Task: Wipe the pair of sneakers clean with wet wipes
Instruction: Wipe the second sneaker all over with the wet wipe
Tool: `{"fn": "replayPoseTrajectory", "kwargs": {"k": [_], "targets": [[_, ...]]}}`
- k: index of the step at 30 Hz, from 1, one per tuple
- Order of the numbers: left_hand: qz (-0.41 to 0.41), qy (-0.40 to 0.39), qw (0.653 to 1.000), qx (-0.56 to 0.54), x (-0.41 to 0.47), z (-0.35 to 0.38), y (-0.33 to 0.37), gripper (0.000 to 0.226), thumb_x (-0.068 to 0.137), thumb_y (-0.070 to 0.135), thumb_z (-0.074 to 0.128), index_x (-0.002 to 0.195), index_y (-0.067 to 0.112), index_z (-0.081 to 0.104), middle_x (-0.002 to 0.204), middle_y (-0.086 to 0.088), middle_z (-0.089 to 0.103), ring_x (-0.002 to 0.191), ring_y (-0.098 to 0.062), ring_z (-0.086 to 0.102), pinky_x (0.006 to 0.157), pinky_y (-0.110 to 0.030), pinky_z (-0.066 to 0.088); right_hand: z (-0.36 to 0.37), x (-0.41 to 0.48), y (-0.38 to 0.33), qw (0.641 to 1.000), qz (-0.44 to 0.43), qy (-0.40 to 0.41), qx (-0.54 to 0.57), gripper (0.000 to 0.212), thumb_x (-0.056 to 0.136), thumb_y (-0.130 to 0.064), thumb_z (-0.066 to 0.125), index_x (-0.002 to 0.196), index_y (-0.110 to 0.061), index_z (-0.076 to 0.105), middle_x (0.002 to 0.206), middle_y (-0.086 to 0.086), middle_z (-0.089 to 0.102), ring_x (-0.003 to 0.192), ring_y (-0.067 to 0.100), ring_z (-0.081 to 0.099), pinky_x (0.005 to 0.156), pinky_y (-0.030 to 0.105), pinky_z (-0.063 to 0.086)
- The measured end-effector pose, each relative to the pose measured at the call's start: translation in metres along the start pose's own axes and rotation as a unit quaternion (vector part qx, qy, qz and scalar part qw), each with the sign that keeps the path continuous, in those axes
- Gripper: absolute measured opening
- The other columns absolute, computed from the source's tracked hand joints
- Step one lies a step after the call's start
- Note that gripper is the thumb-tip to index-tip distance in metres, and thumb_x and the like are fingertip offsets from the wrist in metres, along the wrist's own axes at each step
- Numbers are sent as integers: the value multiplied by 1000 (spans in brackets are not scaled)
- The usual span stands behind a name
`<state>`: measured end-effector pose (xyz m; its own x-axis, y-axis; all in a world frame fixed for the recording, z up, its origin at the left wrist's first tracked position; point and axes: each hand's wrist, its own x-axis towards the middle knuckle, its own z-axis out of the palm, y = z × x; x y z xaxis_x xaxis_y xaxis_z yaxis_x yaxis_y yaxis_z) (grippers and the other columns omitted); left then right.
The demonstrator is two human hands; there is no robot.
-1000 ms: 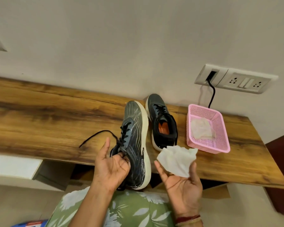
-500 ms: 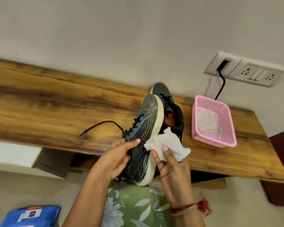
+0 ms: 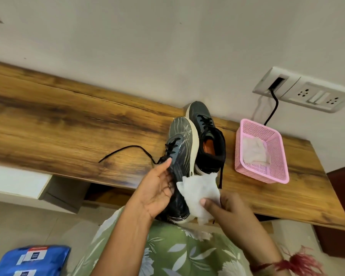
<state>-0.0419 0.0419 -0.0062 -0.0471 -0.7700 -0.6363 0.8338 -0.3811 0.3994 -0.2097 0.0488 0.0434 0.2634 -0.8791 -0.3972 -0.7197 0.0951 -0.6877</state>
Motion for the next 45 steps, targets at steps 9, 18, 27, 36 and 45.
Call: {"fn": "replayPoseTrajectory", "kwargs": {"k": [9, 18, 27, 36, 45], "targets": [[-35, -48, 994, -88, 1, 1, -4, 71, 83, 60, 51, 125, 4, 60, 125, -20, 62, 122, -30, 55, 105, -41, 41, -16, -6, 1, 930, 16, 318, 182, 7, 85, -24, 64, 89, -29, 65, 86, -5, 68, 83, 17, 65, 70, 35, 53], [-18, -58, 997, -37, 5, 5, -8, 58, 83, 45, 52, 126, 7, 60, 119, -14, 67, 109, -21, 63, 97, -31, 45, 36, 48, -29, 944, -141, 238, -179, 15, 91, -14, 52, 99, -13, 65, 92, -5, 43, 75, 12, 48, 69, 24, 41], [-6, -84, 996, 29, 8, -1, -6, 62, 87, 51, 45, 128, 7, 58, 124, -17, 64, 120, -27, 58, 102, -33, 43, 53, 26, -5, 938, -192, 207, -202, 28, 82, -4, 56, 107, -15, 63, 99, -1, 46, 87, 17, 52, 70, 35, 52], [-13, -91, 996, -17, 4, -10, 1, 86, 83, 71, 37, 125, 0, 59, 124, -22, 62, 120, -29, 57, 110, -37, 35, 55, 45, 1, 947, -270, 73, -159, 51, 90, -10, 29, 140, -11, 41, 147, 0, 38, 137, 3, 23, 114, 21, 17], [-10, -119, 993, 18, 1, -6, 1, 87, 81, 73, 32, 125, 3, 59, 123, -17, 64, 117, -25, 60, 102, -33, 41, 65, 34, 5, 951, -247, 102, -153, 58, 89, -12, 25, 146, -19, 18, 148, -15, 17, 139, -2, 9, 112, 15, 4]]}}
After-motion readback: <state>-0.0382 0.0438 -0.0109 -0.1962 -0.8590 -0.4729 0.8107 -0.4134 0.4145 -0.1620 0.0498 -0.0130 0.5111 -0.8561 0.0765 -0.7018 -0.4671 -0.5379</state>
